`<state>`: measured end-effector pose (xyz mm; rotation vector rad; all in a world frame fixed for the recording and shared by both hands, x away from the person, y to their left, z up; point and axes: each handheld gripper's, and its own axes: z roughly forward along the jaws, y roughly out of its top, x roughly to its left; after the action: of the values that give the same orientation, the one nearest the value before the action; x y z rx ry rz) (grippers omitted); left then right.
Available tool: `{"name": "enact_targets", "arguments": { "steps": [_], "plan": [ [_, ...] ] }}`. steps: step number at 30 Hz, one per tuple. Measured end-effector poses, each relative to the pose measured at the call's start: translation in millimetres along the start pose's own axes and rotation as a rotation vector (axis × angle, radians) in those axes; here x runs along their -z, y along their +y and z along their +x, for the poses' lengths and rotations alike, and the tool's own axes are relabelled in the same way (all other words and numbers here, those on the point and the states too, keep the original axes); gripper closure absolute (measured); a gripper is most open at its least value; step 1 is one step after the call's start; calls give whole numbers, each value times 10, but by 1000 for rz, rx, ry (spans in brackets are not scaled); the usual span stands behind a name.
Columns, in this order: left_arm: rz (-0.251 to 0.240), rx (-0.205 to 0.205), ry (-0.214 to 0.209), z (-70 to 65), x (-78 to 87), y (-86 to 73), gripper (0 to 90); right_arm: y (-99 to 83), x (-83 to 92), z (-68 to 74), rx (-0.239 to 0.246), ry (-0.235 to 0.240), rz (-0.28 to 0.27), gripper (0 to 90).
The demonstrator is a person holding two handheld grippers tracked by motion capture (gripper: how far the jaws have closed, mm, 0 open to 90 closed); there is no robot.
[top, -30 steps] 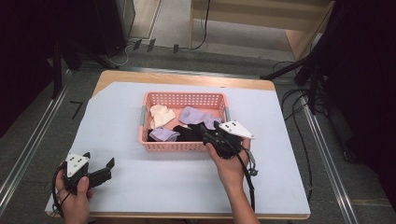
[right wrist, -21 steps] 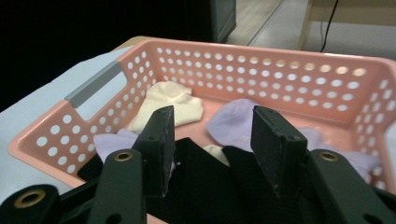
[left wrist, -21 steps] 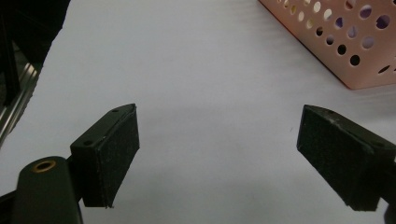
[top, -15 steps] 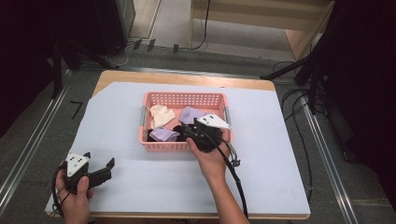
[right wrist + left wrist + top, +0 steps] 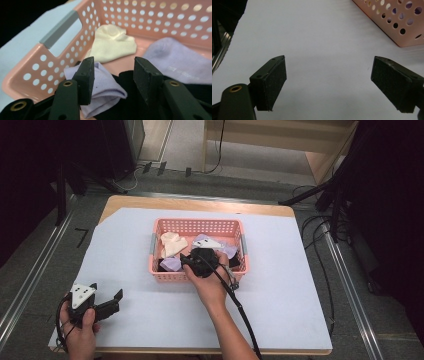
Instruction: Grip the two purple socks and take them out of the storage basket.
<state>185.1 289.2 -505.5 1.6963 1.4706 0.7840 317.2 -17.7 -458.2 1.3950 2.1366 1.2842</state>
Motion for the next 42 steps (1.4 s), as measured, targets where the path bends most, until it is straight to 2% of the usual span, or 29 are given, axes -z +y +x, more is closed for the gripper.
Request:
{"name": "enact_targets", "arguments": {
  "steps": [4,6,8,9,10,12,13,16,20,22,24,25,26,30,31,32,34,36,38,39,40,42],
  "plan": [
    [3,0,2,1,-2,2,143,21,-69,21,-17,-19,36,552],
    [4,-1,1,1,-3,2,143,29,-88,21,-23,-13,43,556],
    [0,2,0,0,-7,0,143,54,-148,19,-33,-15,83,574],
    [0,2,0,0,-7,0,143,54,-148,19,-33,-15,83,574],
    [1,2,-1,2,-7,1,143,82,-183,15,-56,7,117,575],
    [3,2,0,2,-6,2,143,93,-199,17,-68,19,134,574],
    [6,5,0,0,-10,3,143,114,-233,17,-77,55,176,566],
    [7,5,0,-1,-10,3,143,129,-261,12,-95,65,202,565],
    [8,7,-2,1,-11,3,143,155,-296,-17,-152,79,254,549],
    [8,5,-2,2,-11,4,143,157,-306,-33,-166,80,262,540],
    [9,7,-2,2,-12,4,143,160,-315,-56,-200,84,271,532],
    [9,7,-2,2,-12,4,143,160,-315,-56,-200,84,271,532],
    [9,7,-2,2,-12,4,143,167,-323,-80,-233,80,290,524],
    [14,3,0,4,-13,6,143,177,-350,-115,-261,87,321,523],
    [14,2,0,3,-13,6,143,190,-363,-136,-290,81,339,521],
    [14,2,0,3,-13,6,143,190,-363,-136,-290,81,339,521],
    [16,0,-1,6,-13,7,143,186,-397,-169,-268,18,349,543],
    [17,0,-1,5,-13,7,143,178,-417,-181,-273,10,363,547],
    [17,0,-2,5,-14,7,143,183,-431,-185,-265,23,378,568],
    [20,0,-1,5,-15,8,143,187,-441,-182,-273,55,391,600],
    [20,0,-1,5,-15,8,143,187,-441,-182,-273,55,391,600],
    [20,0,0,3,-18,8,143,190,-448,-185,-286,77,415,713]
  ]
}}
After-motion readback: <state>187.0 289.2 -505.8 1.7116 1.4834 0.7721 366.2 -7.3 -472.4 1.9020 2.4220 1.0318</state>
